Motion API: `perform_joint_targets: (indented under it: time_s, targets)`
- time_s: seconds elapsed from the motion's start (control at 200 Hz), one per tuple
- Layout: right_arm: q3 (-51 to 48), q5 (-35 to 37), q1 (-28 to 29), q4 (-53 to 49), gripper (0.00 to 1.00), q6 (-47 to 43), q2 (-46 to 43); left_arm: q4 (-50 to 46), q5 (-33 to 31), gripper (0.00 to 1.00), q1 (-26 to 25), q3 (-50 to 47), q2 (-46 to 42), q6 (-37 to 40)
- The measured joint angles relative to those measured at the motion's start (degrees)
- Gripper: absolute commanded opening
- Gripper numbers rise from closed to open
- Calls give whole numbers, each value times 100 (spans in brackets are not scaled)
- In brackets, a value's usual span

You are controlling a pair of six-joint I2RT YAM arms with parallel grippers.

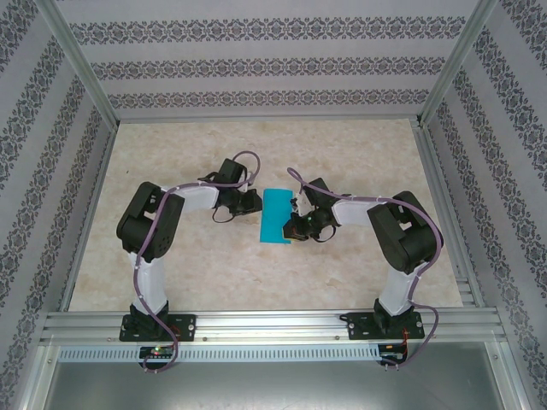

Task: Fold a paper plane with a square sheet of paper (pick it up from the middle)

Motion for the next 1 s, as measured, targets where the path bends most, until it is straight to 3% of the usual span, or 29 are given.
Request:
perform_joint_targets:
  time_s: [0.25, 0.48, 0.704, 0.999]
  targets:
    - [22, 76, 9, -118, 9, 72, -83, -282, -339, 19, 87, 146, -92, 138]
    - [68, 404, 44, -284, 30, 509, -540, -42, -7, 25, 37, -669, -894, -219]
    - [505, 1005, 7, -240, 34, 597, -935, 586, 273, 25, -273, -1263, -1226, -841]
    - [841, 1650, -151, -494, 36, 448, -470, 1276, 463, 24, -702, -1471, -1132, -1620]
